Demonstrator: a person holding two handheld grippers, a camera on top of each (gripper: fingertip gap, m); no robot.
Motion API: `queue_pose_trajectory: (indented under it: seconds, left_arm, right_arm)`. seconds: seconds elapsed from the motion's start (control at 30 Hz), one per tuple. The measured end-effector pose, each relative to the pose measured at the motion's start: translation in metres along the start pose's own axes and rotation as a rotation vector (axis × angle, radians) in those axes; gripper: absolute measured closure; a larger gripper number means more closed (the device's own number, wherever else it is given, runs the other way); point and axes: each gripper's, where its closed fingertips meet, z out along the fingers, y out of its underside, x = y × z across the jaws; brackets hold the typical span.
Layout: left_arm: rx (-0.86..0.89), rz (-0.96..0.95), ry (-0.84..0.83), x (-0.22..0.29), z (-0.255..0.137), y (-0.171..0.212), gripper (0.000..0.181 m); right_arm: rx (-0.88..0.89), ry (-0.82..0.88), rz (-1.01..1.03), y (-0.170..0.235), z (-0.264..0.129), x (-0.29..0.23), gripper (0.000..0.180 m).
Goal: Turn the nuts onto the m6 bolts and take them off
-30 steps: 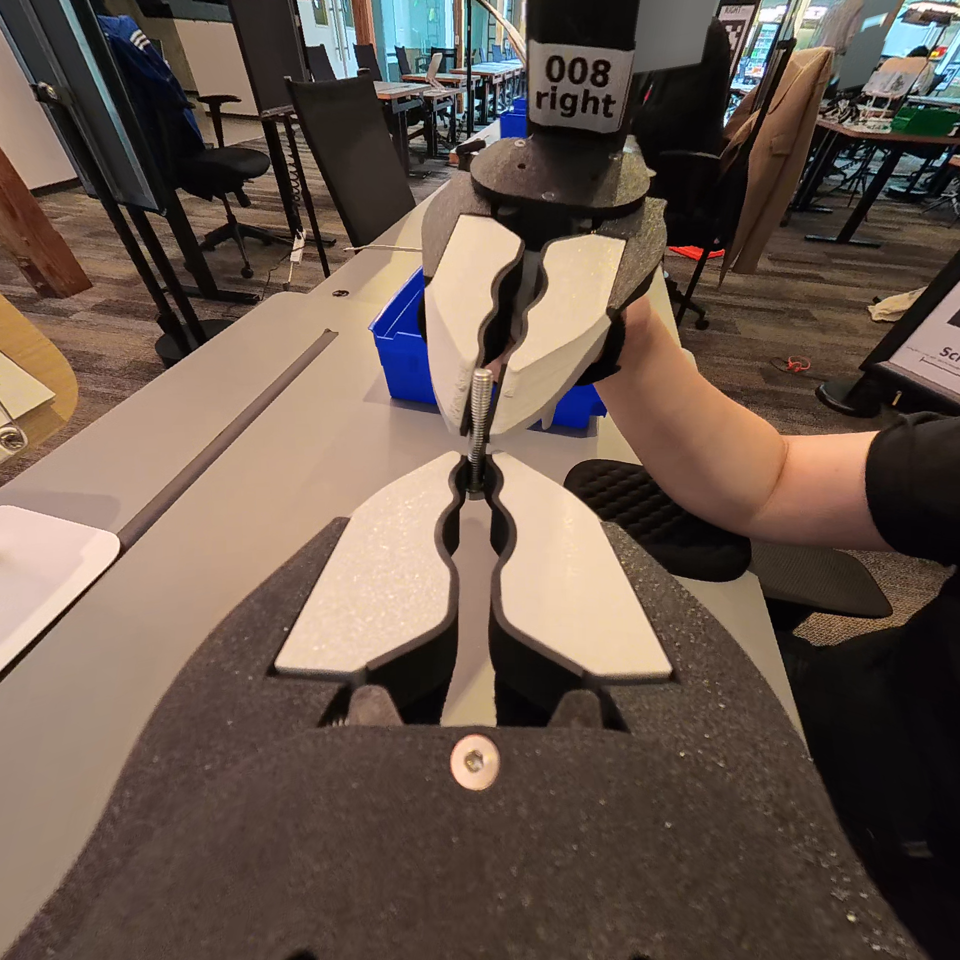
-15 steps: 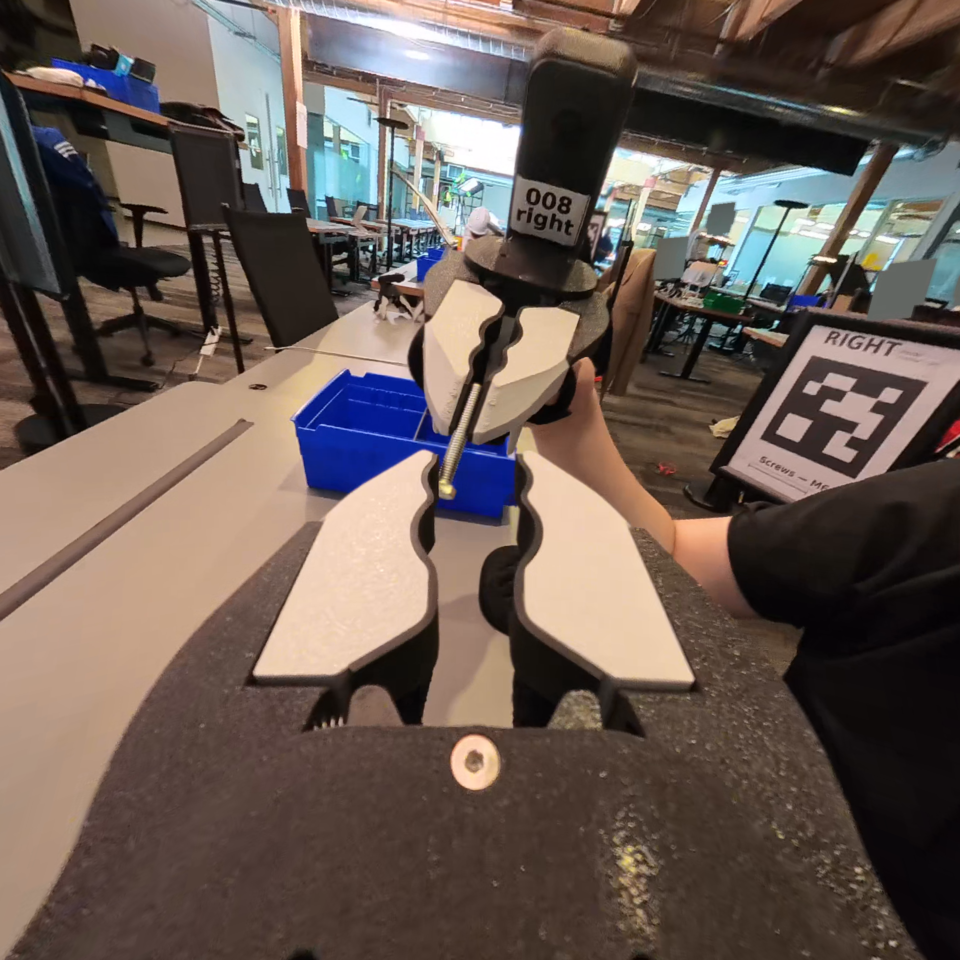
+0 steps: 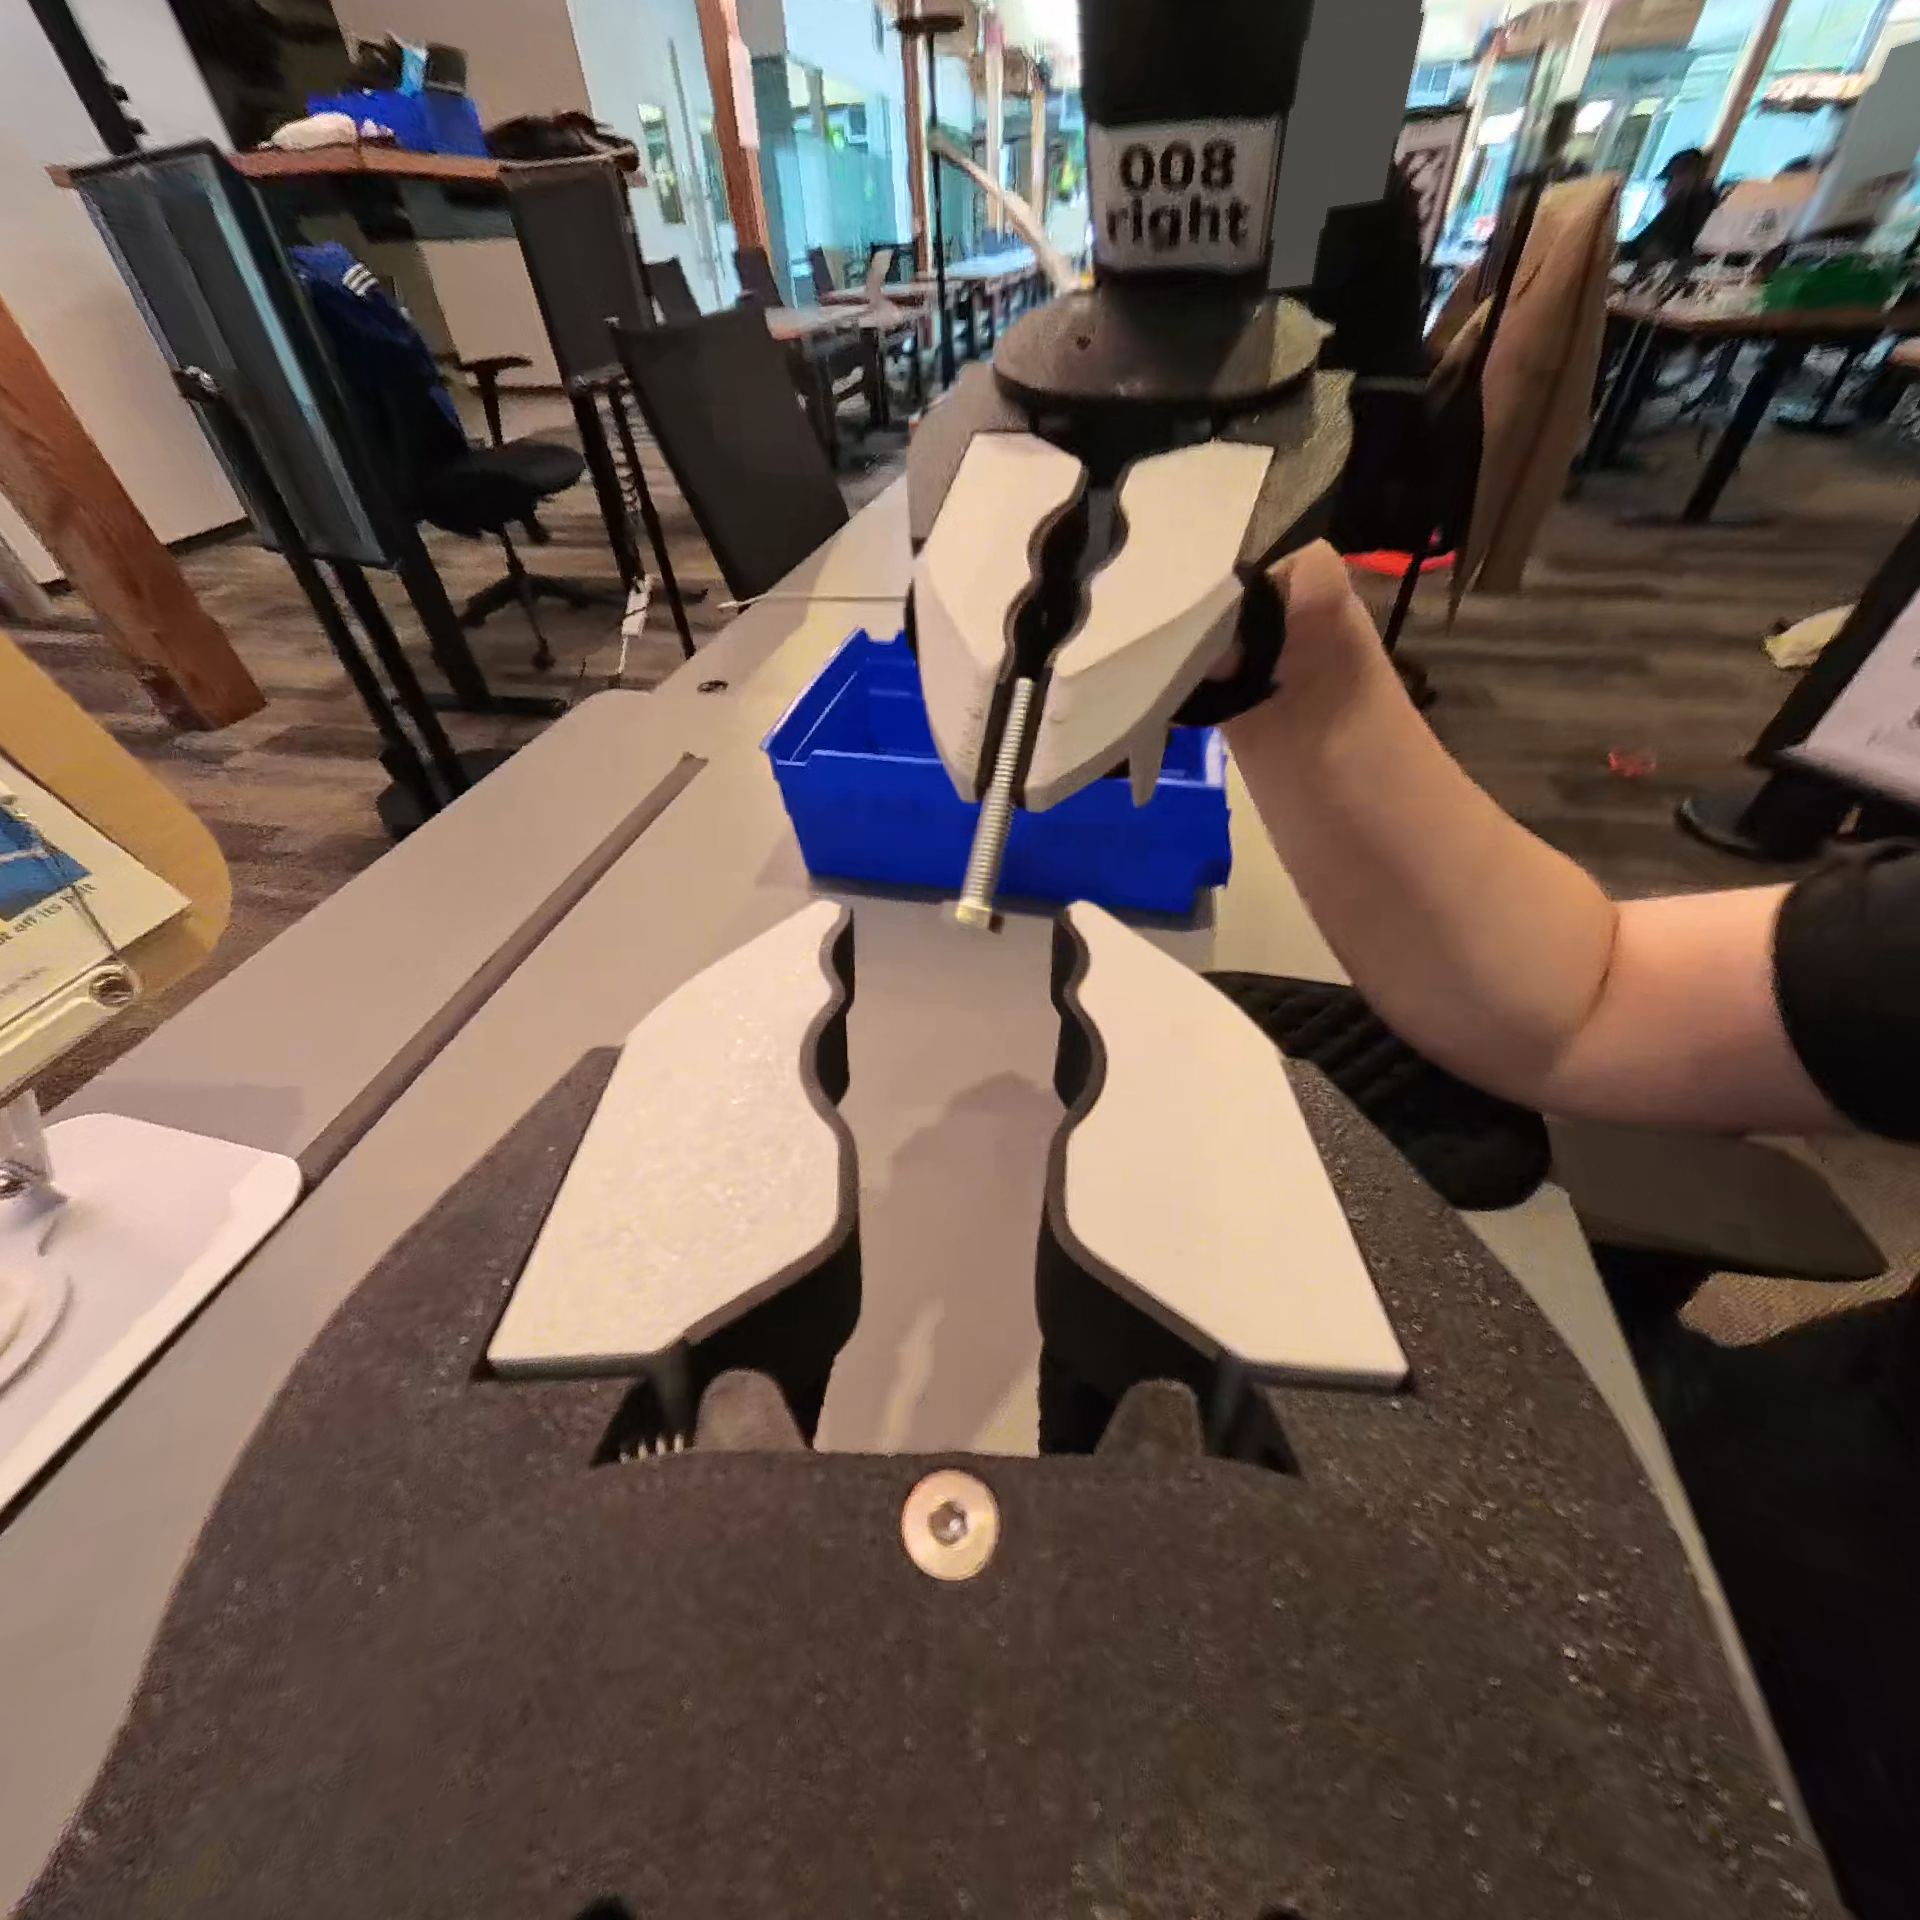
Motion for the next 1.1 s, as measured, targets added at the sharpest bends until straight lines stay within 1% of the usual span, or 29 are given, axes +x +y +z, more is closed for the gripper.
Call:
queue_pose_trajectory:
  seconds: [0.1,0.17,0.2,0.33,0.7,0.73,0.8,0.87,0.93,0.97,1.03,1.1]
  left_arm:
    - [-0.035,0.049,-0.027,0.000,0.006,0.007,0.150]
    - [-0.038,0.054,-0.018,0.002,0.007,0.008,0.165]
    - [-0.039,0.046,-0.006,0.003,0.007,0.009,0.169]
    - [-0.043,0.008,0.015,0.003,0.007,0.010,0.170]
    - [-0.037,-0.005,0.017,0.005,0.008,0.009,0.170]
    - [-0.025,-0.005,0.009,0.004,0.008,0.008,0.167]
    - [-0.009,-0.004,0.006,0.004,0.006,0.005,0.154]
    - [-0.011,-0.009,0.007,0.004,0.003,0.004,0.151]
    - [-0.004,-0.016,0.001,0.001,-0.001,0.001,0.151]
    - [-0.001,-0.022,0.009,0.002,-0.002,0.001,0.152]
    - [-0.013,-0.037,0.021,0.001,-0.004,0.002,0.155]
    - [-0.035,-0.038,0.019,-0.001,-0.003,0.006,0.155]
  right_arm:
    - [-0.027,-0.002,-0.004,0.005,0.002,0.000,0.175]
    - [-0.037,-0.003,-0.005,0.007,0.004,0.000,0.175]
    - [-0.037,-0.003,-0.002,0.007,0.004,0.000,0.175]
    - [-0.034,-0.006,-0.001,0.008,0.005,0.001,0.175]
    - [-0.053,0.025,-0.052,0.007,0.004,0.001,0.175]
    - [-0.053,0.035,-0.048,0.006,0.002,0.002,0.175]
    - [-0.070,0.082,-0.030,0.006,-0.006,0.007,0.174]
    - [-0.086,0.177,-0.023,0.001,-0.028,0.013,0.174]
    - [-0.122,0.324,0.027,0.001,-0.066,0.030,0.174]
    - [-0.182,0.420,0.070,0.009,-0.090,0.045,0.174]
    - [-0.354,0.590,0.198,0.037,-0.142,0.080,0.174]
    - [-0.534,0.685,0.390,0.078,-0.189,0.115,0.174]
